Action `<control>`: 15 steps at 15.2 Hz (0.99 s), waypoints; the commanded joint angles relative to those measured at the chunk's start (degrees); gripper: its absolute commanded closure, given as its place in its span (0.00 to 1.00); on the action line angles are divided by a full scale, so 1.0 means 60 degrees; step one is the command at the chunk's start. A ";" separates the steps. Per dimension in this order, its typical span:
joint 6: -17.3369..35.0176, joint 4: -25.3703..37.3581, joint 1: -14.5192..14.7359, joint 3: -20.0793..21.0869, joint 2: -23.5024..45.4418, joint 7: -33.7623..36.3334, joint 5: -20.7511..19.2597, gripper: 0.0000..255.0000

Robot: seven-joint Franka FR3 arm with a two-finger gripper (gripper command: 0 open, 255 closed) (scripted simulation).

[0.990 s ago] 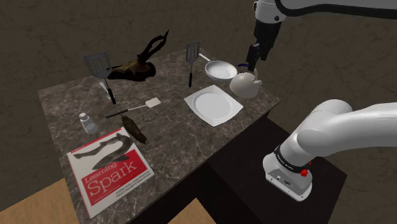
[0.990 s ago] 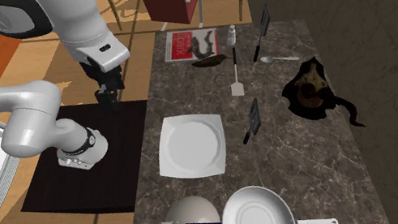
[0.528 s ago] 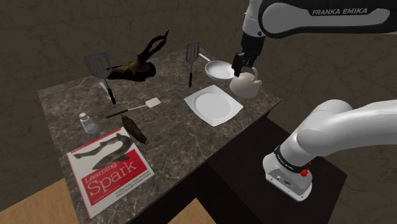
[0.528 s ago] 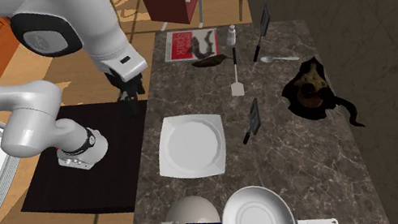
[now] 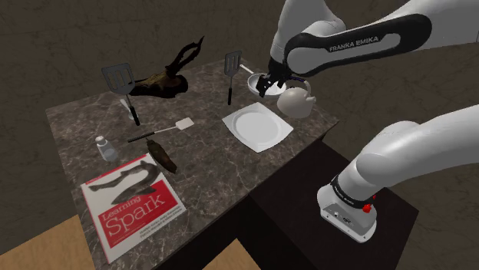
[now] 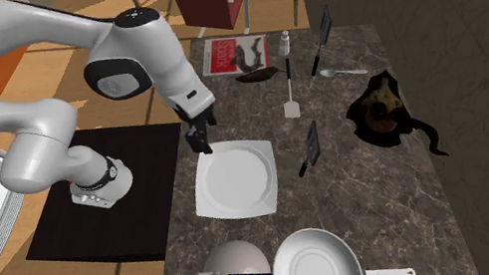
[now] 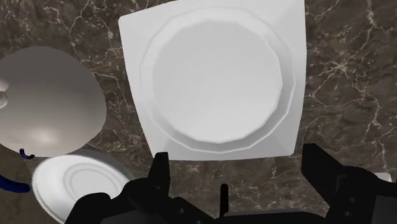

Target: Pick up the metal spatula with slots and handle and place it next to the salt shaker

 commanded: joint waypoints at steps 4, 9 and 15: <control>0.2471 0.0120 -0.0659 0.0504 0.1653 0.1442 -0.0832 0.00; 0.4333 0.0906 -0.1661 0.1155 0.3557 0.3763 -0.2862 0.00; 0.5346 0.2725 -0.2090 0.1061 0.5898 0.7917 -0.7031 0.00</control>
